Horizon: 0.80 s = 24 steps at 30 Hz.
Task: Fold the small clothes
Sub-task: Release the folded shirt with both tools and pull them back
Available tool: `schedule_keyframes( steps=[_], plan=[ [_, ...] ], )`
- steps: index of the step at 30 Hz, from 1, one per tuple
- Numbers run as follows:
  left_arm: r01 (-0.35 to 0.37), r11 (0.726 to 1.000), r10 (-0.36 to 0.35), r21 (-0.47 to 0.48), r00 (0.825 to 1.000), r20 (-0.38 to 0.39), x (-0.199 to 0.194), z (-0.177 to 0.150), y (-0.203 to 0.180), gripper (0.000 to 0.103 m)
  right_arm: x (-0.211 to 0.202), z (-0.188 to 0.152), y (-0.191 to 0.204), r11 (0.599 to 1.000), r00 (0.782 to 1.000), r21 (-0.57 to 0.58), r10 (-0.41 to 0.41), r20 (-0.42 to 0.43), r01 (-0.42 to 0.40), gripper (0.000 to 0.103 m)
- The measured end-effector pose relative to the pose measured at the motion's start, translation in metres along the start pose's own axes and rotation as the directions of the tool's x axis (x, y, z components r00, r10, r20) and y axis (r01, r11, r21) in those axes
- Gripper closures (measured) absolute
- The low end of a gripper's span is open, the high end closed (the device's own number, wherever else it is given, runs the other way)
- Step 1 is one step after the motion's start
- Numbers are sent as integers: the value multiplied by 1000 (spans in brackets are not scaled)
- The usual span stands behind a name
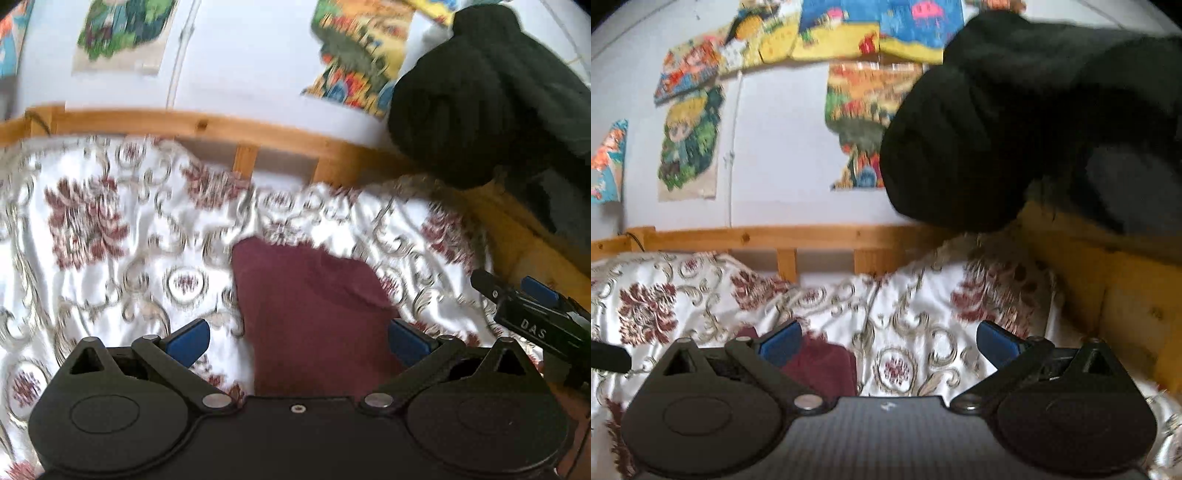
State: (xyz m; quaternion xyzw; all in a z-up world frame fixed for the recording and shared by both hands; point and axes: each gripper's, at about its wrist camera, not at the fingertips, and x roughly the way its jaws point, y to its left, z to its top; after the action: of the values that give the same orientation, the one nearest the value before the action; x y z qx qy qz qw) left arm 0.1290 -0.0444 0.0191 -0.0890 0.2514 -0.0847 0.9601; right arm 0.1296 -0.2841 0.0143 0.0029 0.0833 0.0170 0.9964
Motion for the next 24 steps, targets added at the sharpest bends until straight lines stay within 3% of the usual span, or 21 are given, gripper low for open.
schedule_keyframes(
  steps=[6,14,19,24],
  plan=[
    [8,997,-16,83,996,91,-40,0,-10,1,-52,-2,-2,999,997,34,-40,73,38,0],
    [44,995,-54,85,991,119,-71,-6,-9,1,-106,1,3,996,980,58,-78,186,68,0],
    [52,994,-64,92,988,137,-85,-11,-8,1,-128,1,8,994,975,74,-94,200,80,0],
    [27,995,-41,99,989,145,-92,-23,-4,1,-145,1,15,993,982,72,-106,158,95,0]
  ],
)
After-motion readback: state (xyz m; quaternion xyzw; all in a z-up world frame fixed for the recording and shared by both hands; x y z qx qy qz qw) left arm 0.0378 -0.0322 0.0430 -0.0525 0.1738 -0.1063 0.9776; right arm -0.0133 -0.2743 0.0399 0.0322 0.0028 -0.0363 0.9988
